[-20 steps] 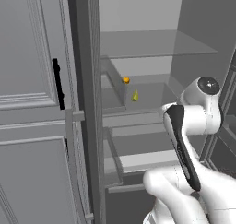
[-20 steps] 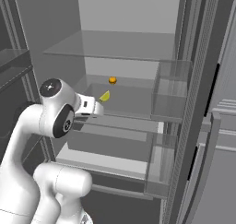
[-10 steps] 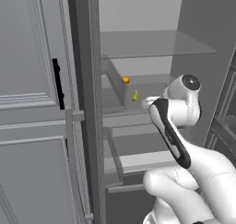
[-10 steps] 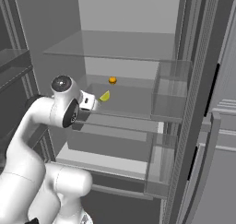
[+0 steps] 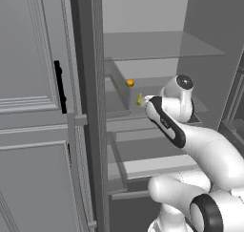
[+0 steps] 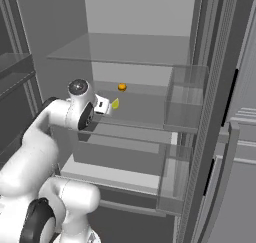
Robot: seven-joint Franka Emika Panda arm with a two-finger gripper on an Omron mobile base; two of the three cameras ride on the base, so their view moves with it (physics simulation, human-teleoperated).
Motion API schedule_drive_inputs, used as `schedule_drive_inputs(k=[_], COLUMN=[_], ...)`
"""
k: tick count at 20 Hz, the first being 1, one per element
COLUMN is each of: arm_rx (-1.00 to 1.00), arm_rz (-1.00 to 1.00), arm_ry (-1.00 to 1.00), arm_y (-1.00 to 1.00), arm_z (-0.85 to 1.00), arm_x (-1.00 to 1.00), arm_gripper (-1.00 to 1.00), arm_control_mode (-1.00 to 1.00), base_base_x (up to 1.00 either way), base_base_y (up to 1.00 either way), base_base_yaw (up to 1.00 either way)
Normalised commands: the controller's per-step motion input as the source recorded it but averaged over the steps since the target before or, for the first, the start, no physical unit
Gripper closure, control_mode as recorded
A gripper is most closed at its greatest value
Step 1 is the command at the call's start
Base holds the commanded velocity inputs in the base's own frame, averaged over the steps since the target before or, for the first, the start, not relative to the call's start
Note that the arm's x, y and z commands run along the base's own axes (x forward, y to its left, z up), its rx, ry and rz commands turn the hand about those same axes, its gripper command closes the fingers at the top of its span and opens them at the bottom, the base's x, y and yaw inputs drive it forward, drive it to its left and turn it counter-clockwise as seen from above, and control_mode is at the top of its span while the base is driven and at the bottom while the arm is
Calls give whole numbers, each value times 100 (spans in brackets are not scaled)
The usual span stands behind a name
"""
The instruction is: Grab a lemon wedge from the fridge and one ice cube from the ice bowl, and put them in the glass of lemonade.
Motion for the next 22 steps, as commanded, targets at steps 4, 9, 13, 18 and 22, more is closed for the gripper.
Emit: schedule_drive_inputs(k=[4,9,13,18,22], arm_rx=[0,0,0,0,-1], arm_rz=[0,0,0,0,0], arm_ry=[1,4,3,3,3], arm_y=[0,0,0,0,0], arm_z=[-13,-3,-5,-15,-30], arm_x=[62,51,42,41,40], arm_gripper=[-100,-100,-100,-100,-100], arm_control_mode=[-100,-100,-100,-100,-100], base_base_x=[0,0,0,0,0], base_base_y=[0,0,0,0,0], base_base_yaw=[0,0,0,0,0])
